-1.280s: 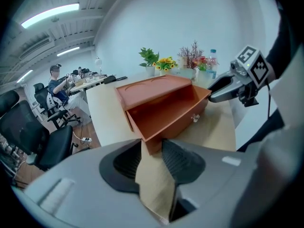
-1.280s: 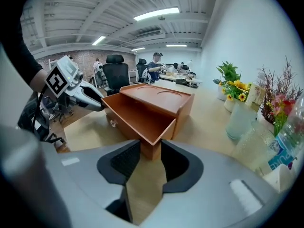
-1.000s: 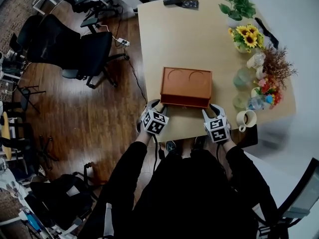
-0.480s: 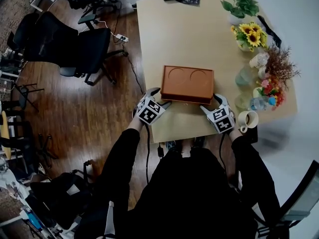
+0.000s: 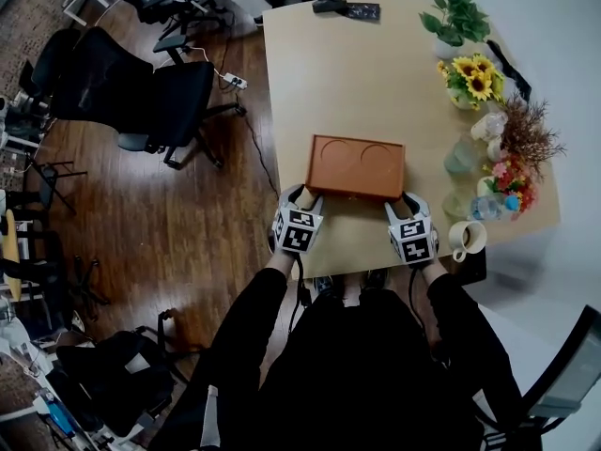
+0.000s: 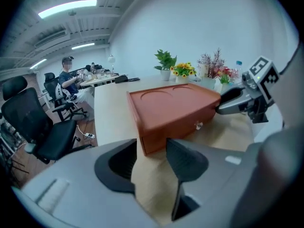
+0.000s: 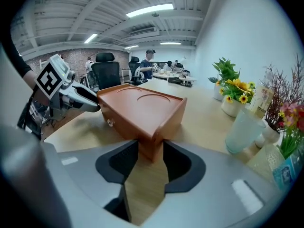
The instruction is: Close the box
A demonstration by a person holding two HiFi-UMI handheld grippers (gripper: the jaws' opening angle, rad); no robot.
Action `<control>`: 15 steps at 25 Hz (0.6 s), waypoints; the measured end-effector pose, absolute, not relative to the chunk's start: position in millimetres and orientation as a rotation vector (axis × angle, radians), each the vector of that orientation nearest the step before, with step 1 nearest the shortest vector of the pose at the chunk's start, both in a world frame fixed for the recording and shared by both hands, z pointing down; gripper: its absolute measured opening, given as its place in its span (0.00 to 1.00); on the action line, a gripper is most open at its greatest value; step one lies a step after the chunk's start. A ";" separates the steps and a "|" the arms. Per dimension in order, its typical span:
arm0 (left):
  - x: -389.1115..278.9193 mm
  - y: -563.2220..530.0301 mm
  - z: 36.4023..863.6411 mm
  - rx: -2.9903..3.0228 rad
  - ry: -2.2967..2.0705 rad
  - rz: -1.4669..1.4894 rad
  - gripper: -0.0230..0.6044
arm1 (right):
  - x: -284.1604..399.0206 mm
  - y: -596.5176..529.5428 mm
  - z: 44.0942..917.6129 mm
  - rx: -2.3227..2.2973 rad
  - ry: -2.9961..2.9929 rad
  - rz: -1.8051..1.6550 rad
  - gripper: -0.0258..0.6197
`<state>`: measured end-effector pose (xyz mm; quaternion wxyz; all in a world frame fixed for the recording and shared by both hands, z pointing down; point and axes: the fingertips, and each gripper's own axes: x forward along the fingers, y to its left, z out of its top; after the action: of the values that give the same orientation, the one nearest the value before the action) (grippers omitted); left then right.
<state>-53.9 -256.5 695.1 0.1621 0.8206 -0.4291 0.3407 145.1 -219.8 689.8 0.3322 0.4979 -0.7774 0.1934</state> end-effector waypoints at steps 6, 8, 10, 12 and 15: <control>-64.4 -205.2 634.1 2.386 -1.271 0.789 0.32 | 143.0 -186.3 633.8 1.380 -2.191 0.595 0.25; -63.4 -180.5 592.0 2.437 -1.236 0.631 0.32 | 133.0 -172.6 600.3 1.438 -2.247 0.599 0.25; -64.7 -151.7 553.4 2.488 -1.199 0.491 0.32 | 115.6 -158.5 561.8 1.488 -2.315 0.577 0.25; -68.0 -123.3 522.3 2.529 -1.177 0.386 0.32 | 92.4 -142.0 522.3 1.493 -2.406 0.533 0.25; -66.2 -82.1 474.5 2.596 -1.159 0.276 0.32 | 58.4 -106.8 462.8 1.388 -2.573 0.419 0.25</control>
<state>-66.2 -82.1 474.5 0.1420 0.8997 -0.4015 0.0956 58.4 -106.8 462.8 0.0940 0.4678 -0.8674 0.1411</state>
